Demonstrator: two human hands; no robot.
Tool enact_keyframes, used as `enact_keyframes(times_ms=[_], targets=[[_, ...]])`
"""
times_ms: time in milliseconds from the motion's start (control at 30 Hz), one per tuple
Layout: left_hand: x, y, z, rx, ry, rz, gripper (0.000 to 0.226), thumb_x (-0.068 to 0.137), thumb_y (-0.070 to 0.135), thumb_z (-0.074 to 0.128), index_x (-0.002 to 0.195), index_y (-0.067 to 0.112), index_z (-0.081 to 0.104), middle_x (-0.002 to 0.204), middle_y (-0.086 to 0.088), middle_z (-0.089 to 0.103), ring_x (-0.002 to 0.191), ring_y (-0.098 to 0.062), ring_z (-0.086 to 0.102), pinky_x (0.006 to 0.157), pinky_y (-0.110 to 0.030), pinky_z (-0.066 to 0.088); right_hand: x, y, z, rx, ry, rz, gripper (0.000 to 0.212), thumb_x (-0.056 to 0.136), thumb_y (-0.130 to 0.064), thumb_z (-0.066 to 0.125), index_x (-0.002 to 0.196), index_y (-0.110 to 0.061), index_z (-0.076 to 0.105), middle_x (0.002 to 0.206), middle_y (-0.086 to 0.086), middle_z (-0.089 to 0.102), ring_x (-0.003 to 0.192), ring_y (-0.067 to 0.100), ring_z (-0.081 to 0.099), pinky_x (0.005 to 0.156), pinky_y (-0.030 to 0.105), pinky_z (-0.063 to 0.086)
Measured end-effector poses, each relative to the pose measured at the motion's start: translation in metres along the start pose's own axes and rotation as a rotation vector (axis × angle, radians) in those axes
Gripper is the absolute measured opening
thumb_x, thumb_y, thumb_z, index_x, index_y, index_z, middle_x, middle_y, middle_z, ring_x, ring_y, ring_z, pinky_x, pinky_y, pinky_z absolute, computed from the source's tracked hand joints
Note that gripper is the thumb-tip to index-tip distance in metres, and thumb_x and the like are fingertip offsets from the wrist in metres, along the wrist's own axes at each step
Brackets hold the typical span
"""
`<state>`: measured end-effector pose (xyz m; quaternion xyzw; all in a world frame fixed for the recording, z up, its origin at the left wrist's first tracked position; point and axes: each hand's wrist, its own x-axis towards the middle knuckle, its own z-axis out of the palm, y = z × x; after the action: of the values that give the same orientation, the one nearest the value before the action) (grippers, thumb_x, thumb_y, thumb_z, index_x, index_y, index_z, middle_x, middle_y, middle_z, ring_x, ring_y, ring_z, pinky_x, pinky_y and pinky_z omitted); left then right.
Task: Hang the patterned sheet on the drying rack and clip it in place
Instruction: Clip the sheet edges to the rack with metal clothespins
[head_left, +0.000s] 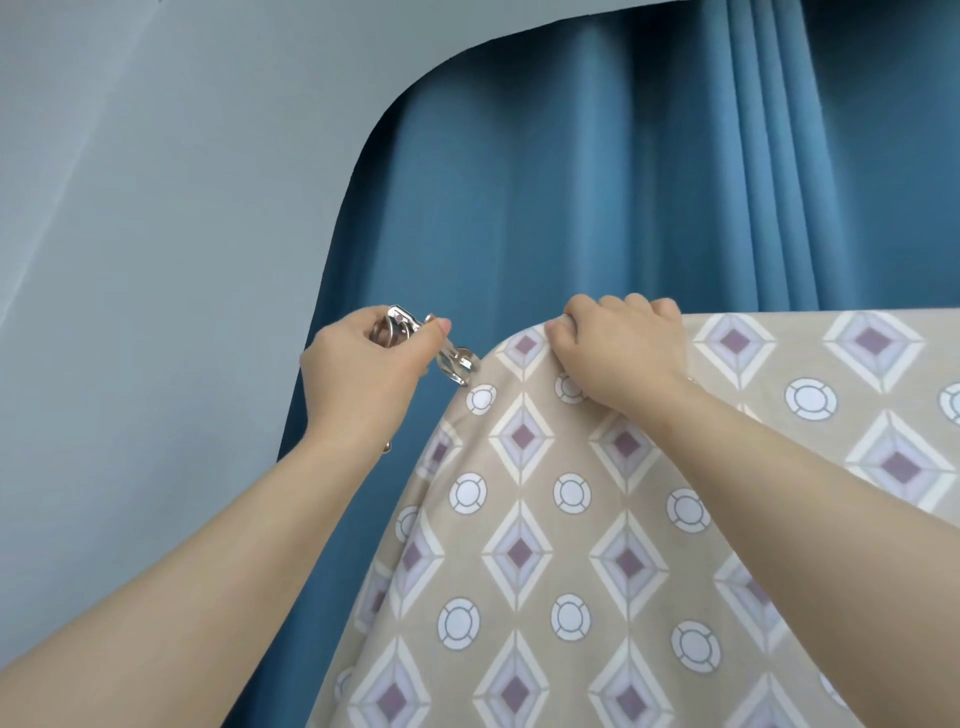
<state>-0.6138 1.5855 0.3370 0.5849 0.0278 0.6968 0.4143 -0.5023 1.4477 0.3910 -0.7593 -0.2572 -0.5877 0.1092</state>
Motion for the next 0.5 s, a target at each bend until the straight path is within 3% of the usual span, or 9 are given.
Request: enact_keyframes(times_ms=[133,300,500], targets=[[0.005,0.000,0.002,-0.048,-0.016,0.003,0.030,0.075,0.033,0.073,0.083,0.005,0.068,0.063,0.001,0.060,0.054,0.004,0.062,0.062,-0.030,0.045,0.003,-0.003,0.003,0.003,0.024,0.007,0.036,0.096,-0.035,0.024,0.101,-0.014,0.054,0.102,0.007,0.060,0.099,0.027,0.047,0.087,0.037,0.027],[0.004,0.001,0.003,-0.191,-0.005,-0.026,0.013,0.077,0.029,0.073,0.071,0.019,0.066,0.068,0.003,0.063,0.054,0.001,0.062,0.049,-0.024,0.038,0.001,-0.005,0.001,0.006,0.032,0.001,0.037,0.097,-0.037,0.025,0.102,-0.014,0.054,0.103,0.007,0.060,0.102,0.028,0.047,0.089,0.038,0.026],[0.011,0.000,0.011,-0.203,-0.034,-0.031,0.011,0.078,0.028,0.072,0.070,0.024,0.065,0.073,0.000,0.065,0.053,0.000,0.062,0.048,-0.022,0.038,0.001,0.000,0.001,0.012,0.075,-0.014,0.039,0.099,-0.035,0.023,0.100,-0.013,0.056,0.098,0.007,0.061,0.096,0.028,0.048,0.087,0.037,0.026]])
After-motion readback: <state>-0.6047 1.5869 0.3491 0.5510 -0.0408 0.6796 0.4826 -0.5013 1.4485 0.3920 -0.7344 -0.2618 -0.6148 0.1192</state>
